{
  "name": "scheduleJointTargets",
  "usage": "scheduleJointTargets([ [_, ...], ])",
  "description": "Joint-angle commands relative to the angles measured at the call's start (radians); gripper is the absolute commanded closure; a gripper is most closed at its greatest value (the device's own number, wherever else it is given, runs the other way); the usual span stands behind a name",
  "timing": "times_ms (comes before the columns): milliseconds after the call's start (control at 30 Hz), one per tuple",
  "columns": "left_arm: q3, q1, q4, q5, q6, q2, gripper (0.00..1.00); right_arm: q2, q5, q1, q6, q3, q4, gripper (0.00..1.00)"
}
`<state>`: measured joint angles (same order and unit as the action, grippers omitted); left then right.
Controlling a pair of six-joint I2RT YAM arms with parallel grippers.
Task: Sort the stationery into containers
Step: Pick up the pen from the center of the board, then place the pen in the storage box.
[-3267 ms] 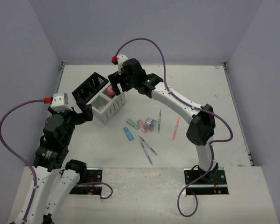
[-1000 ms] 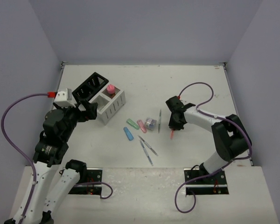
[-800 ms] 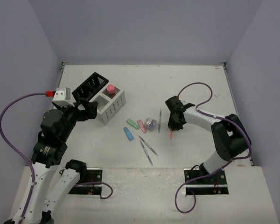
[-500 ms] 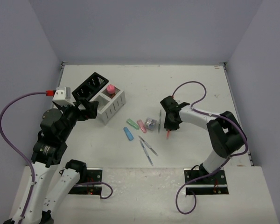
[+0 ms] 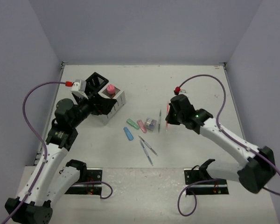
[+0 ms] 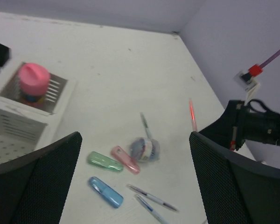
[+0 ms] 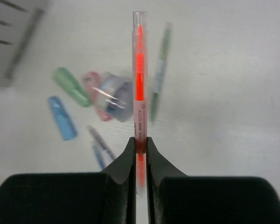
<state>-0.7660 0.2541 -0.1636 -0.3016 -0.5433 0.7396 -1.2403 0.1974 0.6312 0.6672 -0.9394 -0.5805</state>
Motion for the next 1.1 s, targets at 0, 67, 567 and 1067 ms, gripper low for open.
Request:
scheduleJointTargets([
  [0, 0.088, 0.108, 0.530, -0.316, -0.256, 0.093, 0.00, 0.262, -0.342, 0.050, -0.245, 0.057, 0.275, 1.00],
  [67, 0.060, 0.195, 0.641, -0.331, -0.279, 0.182, 0.00, 0.332, -0.503, 0.053, -0.279, 0.088, 0.378, 1.00],
  [567, -0.105, 0.431, 0.650, -0.274, -0.178, 0.377, 0.28, 0.270, -0.769, 0.079, -0.320, -0.021, 0.433, 1.00],
  [1067, -0.310, 0.430, 0.002, 0.486, 0.046, 0.379, 1.00, 0.284, -0.327, 0.085, -0.256, -0.019, 0.376, 0.01],
])
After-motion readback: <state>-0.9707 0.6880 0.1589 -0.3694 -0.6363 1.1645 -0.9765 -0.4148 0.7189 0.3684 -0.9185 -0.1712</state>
